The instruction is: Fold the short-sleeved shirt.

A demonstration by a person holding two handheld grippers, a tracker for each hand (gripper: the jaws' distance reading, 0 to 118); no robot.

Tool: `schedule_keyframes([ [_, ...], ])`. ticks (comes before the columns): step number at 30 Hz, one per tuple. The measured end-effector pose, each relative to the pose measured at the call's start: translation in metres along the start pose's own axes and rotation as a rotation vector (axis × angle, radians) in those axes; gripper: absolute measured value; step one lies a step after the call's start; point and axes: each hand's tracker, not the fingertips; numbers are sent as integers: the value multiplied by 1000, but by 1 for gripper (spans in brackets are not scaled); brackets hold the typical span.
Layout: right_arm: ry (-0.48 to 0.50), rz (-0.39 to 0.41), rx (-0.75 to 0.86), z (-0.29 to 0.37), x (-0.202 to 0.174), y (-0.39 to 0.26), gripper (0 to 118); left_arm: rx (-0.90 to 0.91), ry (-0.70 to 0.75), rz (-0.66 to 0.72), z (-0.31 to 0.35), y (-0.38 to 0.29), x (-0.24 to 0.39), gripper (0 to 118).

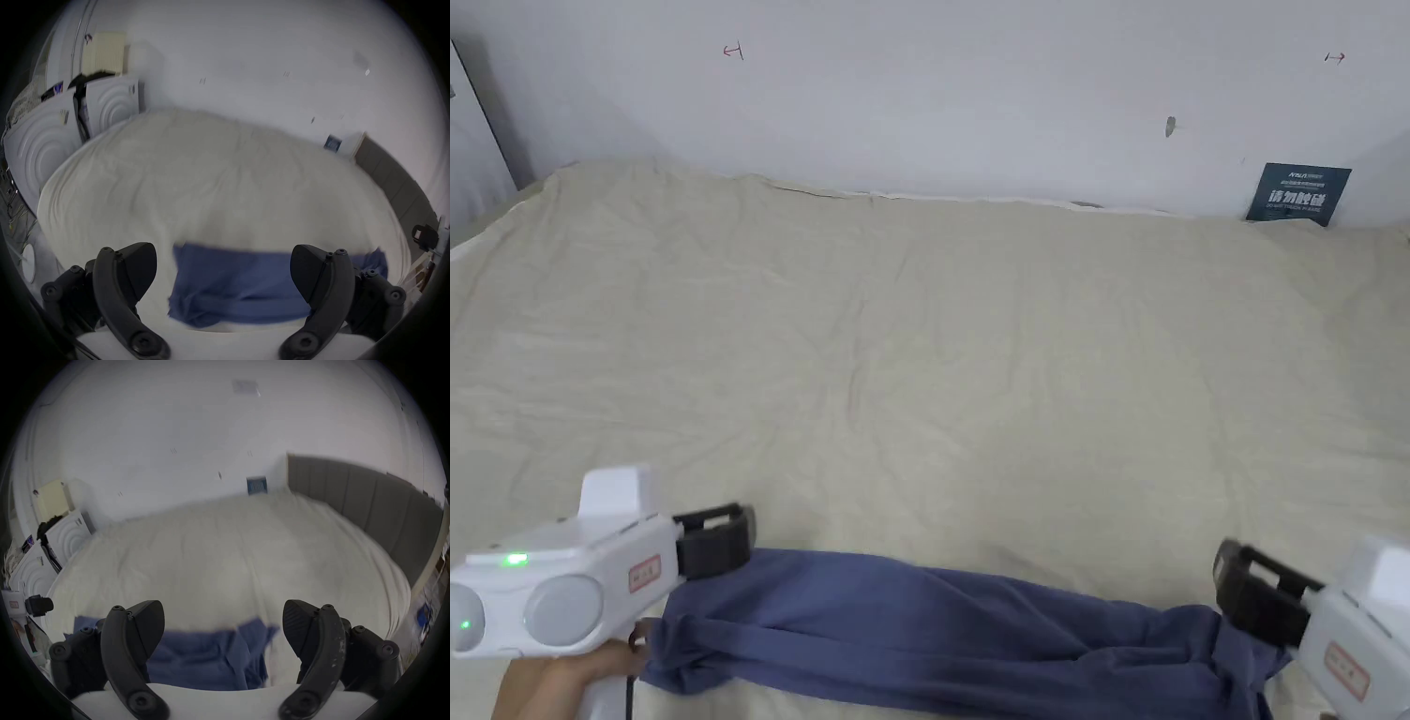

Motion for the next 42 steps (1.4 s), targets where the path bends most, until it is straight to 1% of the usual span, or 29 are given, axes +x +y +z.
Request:
schedule_keyframes([
  [2,12,35,111,15,-16,21,102,109,-27,-30,13,18,17,113],
  [4,18,59,212,29,-27,36,102,211,-24,-53,27,31,35,112],
  [6,2,87,288,40,-40,46,102,310,-25,-65,39,39,52,109],
  [8,-27,111,352,45,-44,51,102,370,-32,-98,47,45,64,97],
  [9,-29,120,377,47,-46,52,100,396,-27,-103,50,46,68,87],
  [10,-28,131,401,51,-50,52,93,425,-30,-119,51,46,72,75],
  [11,-28,137,417,53,-53,52,93,448,-29,-128,53,45,75,75],
  [12,-30,140,420,54,-53,53,89,465,-23,-138,54,44,78,68],
  [13,-36,149,429,56,-56,53,81,478,-16,-150,56,43,81,53],
  [14,-40,156,434,56,-57,53,63,487,-12,-155,54,41,83,24],
  [15,-42,161,439,58,-60,53,36,486,-14,-157,54,41,84,0],
  [16,-38,163,438,60,-63,54,1,486,-27,-154,54,41,82,1],
  [18,-26,156,437,60,-58,55,1,447,-70,-136,54,42,81,0],
  [23,-31,152,432,57,-50,56,1,430,-54,-161,51,40,75,0],
  [26,-34,156,428,56,-53,56,1,375,-81,-151,48,44,66,0],
  [28,-35,157,424,58,-58,55,1,296,-152,-104,44,46,55,0],
  [32,-34,160,411,57,-62,54,1,88,-345,64,28,52,17,0],
  [35,-36,167,395,55,-67,52,1,-47,-434,166,10,51,-13,0],
  [36,-37,167,391,52,-65,52,1,-94,-439,178,4,48,-23,0],
  [37,-40,168,385,51,-66,51,1,-116,-409,200,-3,44,-33,1],
  [40,-49,178,373,48,-70,50,1,-223,-386,241,-27,27,-70,1],
  [42,-56,182,367,46,-73,50,1,-277,-364,251,-43,18,-95,1],
])
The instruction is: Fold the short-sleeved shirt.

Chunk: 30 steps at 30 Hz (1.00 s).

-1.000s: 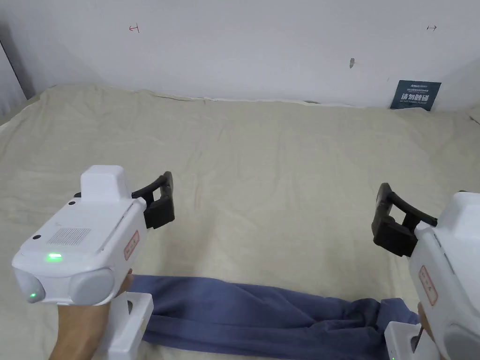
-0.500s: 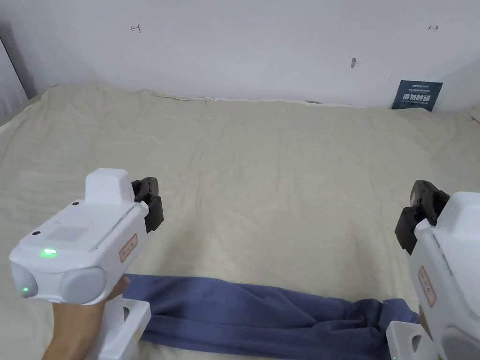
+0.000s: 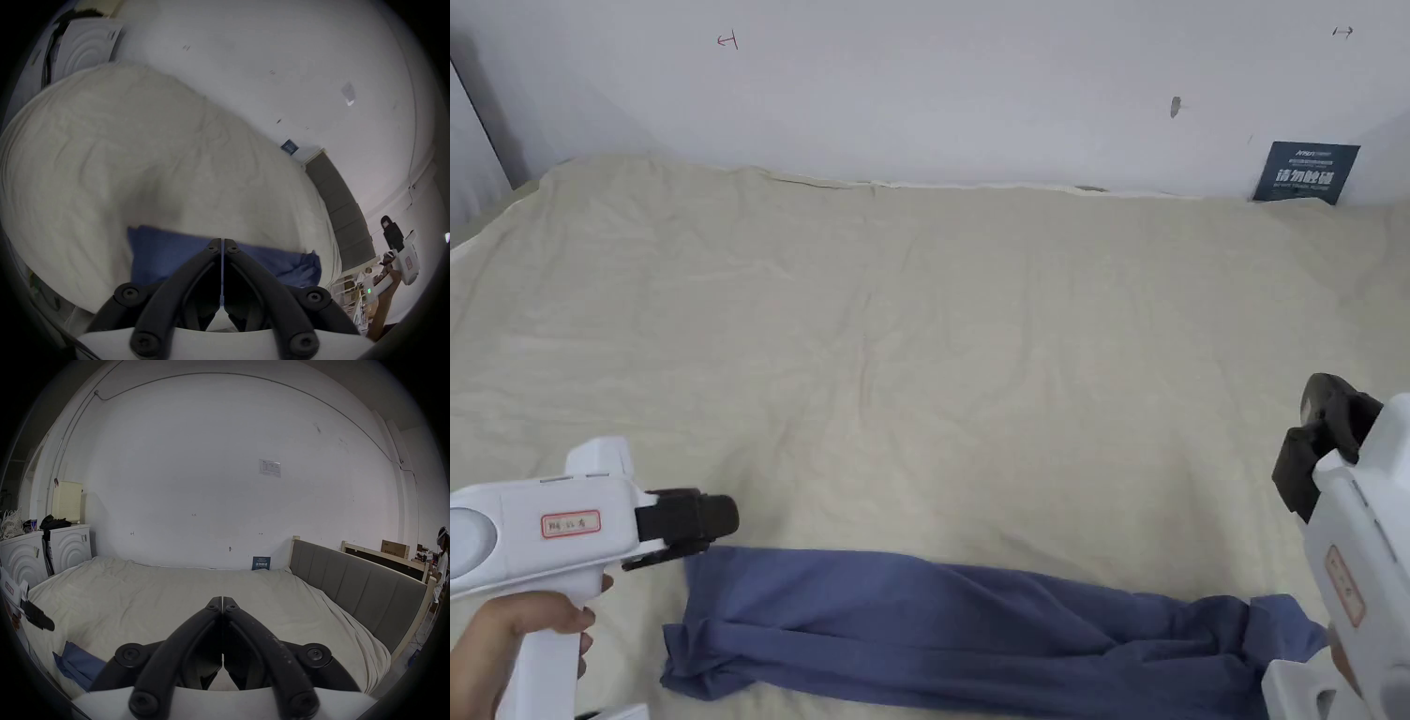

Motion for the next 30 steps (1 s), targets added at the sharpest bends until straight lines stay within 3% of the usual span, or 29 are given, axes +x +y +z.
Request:
schedule_keyframes([
  [3,-3,-4,-14,-3,-6,-2,1,-72,2,49,-12,-6,-36,6],
  [5,-5,-1,-25,-5,-12,-4,1,-103,6,96,-19,-17,-44,42],
  [7,-5,2,-37,-8,-16,-7,1,-120,30,103,-30,-22,-57,95],
  [8,-4,5,-45,-9,-18,-8,1,-140,44,121,-34,-25,-62,107],
  [9,-4,6,-52,-10,-20,-9,1,-149,42,123,-39,-28,-67,111],
  [13,-3,13,-81,-17,-23,-16,1,-178,54,132,-63,-30,-94,108],
  [17,-8,25,-99,-19,-23,-19,1,-167,64,46,-64,-37,-80,94],
  [20,-13,25,-112,-21,-23,-20,1,-162,76,-23,-64,-38,-71,62],
  [24,-15,8,-124,-24,-19,-22,1,-168,142,-133,-72,-46,-55,53],
  [28,-19,-2,-129,-29,-8,-28,1,-149,202,-209,-74,-49,-49,13],
  [30,-18,-10,-133,-31,-3,-31,1,-152,186,-189,-74,-50,-48,10],
])
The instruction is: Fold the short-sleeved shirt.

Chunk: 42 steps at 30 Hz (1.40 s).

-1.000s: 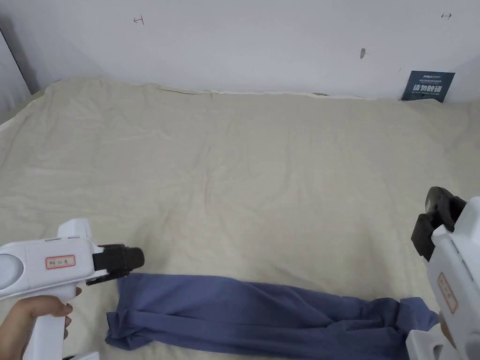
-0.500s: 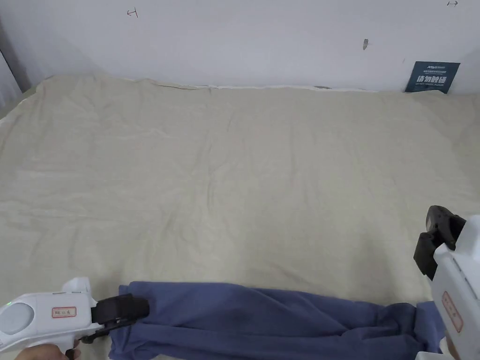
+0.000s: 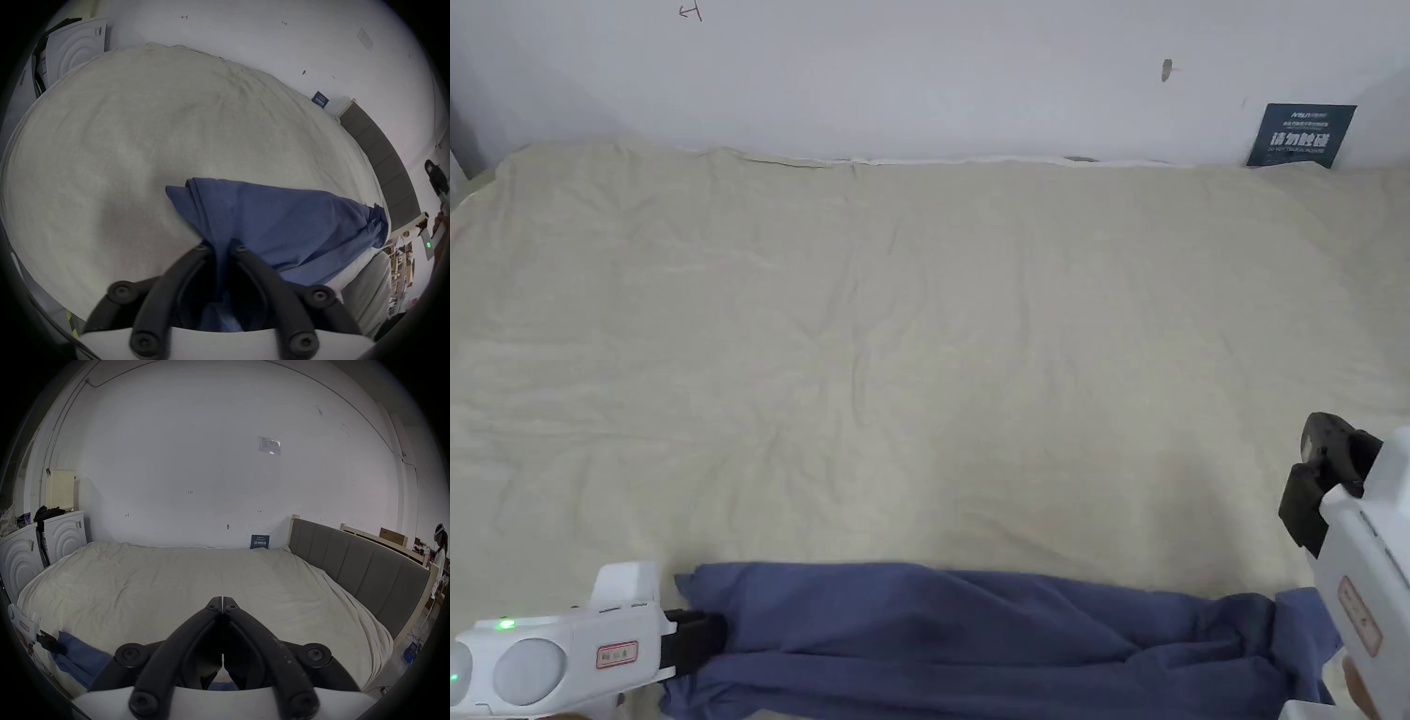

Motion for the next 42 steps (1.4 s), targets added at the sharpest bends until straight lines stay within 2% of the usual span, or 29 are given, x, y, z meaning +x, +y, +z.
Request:
schedule_keyframes([
  [2,-1,-7,0,-1,4,-1,1,14,-50,27,3,0,8,7],
  [6,1,-14,2,-3,12,0,1,71,4,-27,22,8,22,6],
  [11,4,-25,26,-3,21,4,1,129,24,79,61,25,4,6],
  [14,8,-32,34,-2,23,4,1,159,130,46,81,28,-6,6],
  [17,13,-41,37,-1,24,3,1,149,179,78,93,29,-21,6],
  [22,24,-41,40,3,28,1,1,139,205,29,96,28,13,6],
  [29,36,-50,51,11,30,2,1,54,19,-46,57,39,98,6],
  [32,34,-56,58,16,32,2,1,7,-138,-37,34,35,137,6],
  [40,3,-53,64,26,47,0,1,-135,-162,-129,-37,20,208,7],
  [42,-4,-54,64,27,51,0,1,-142,-159,-119,-44,16,216,11],
])
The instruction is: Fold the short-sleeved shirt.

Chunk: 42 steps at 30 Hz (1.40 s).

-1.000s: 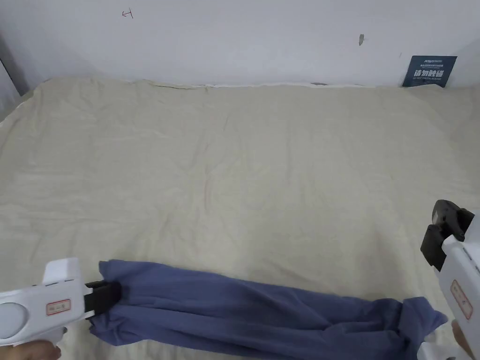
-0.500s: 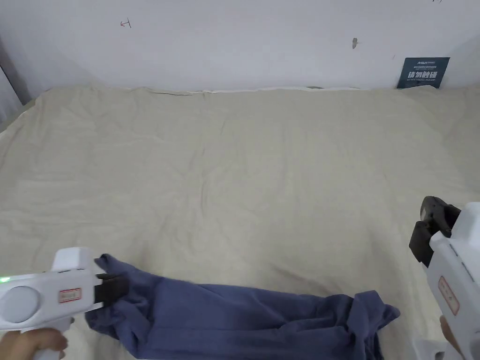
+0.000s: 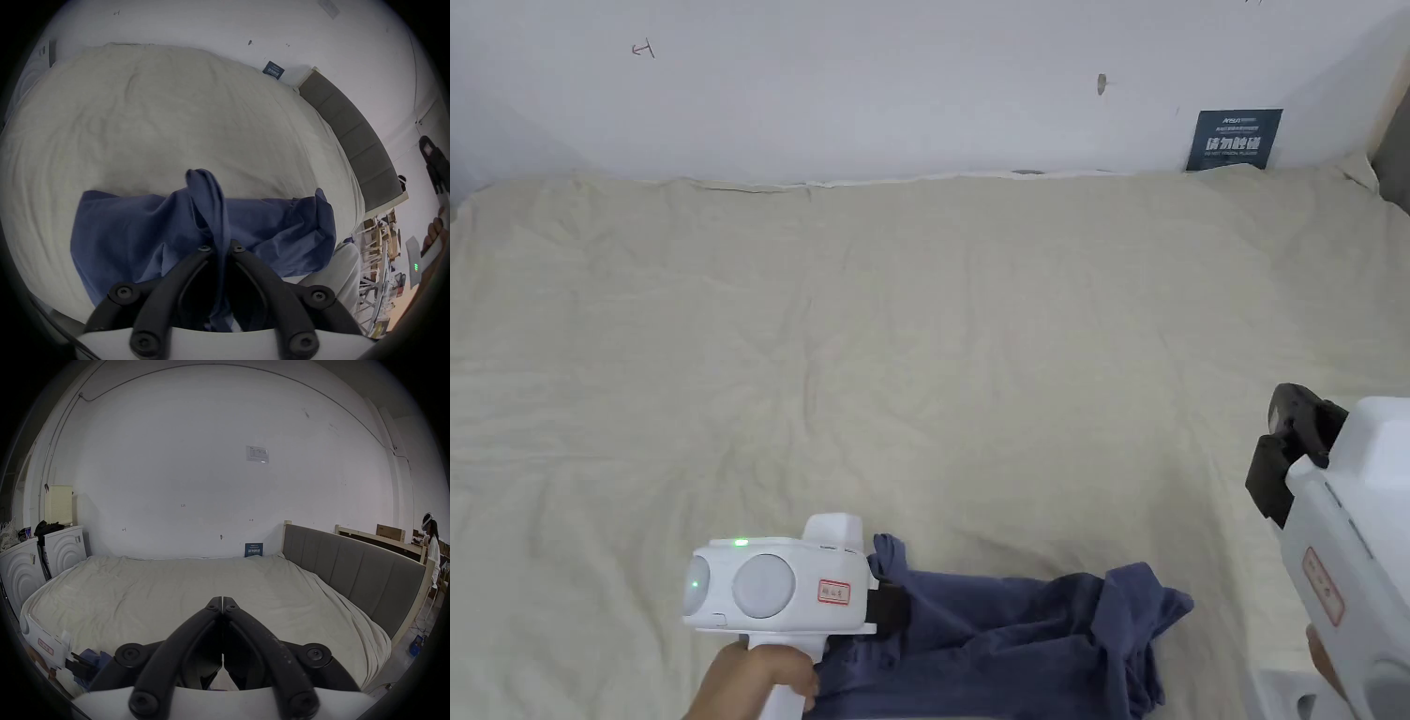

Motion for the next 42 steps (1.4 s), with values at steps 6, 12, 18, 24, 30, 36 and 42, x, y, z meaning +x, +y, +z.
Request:
schedule_keyframes([
  [6,-10,-8,-10,2,8,0,1,83,-28,30,13,-4,10,115],
  [12,-4,-13,-4,4,7,2,1,241,55,34,59,-4,7,110],
  [18,15,-11,2,5,3,5,1,491,266,17,89,-19,-5,60],
  [24,26,-17,-5,3,2,5,1,450,337,-38,63,-31,-20,0],
  [30,24,-16,-10,4,5,4,1,271,316,-41,15,-40,-27,0],
  [36,8,-22,-18,4,13,3,1,163,206,-109,-15,-58,2,0],
  [42,-4,-29,-26,4,17,1,1,139,221,-218,-39,-74,43,0],
])
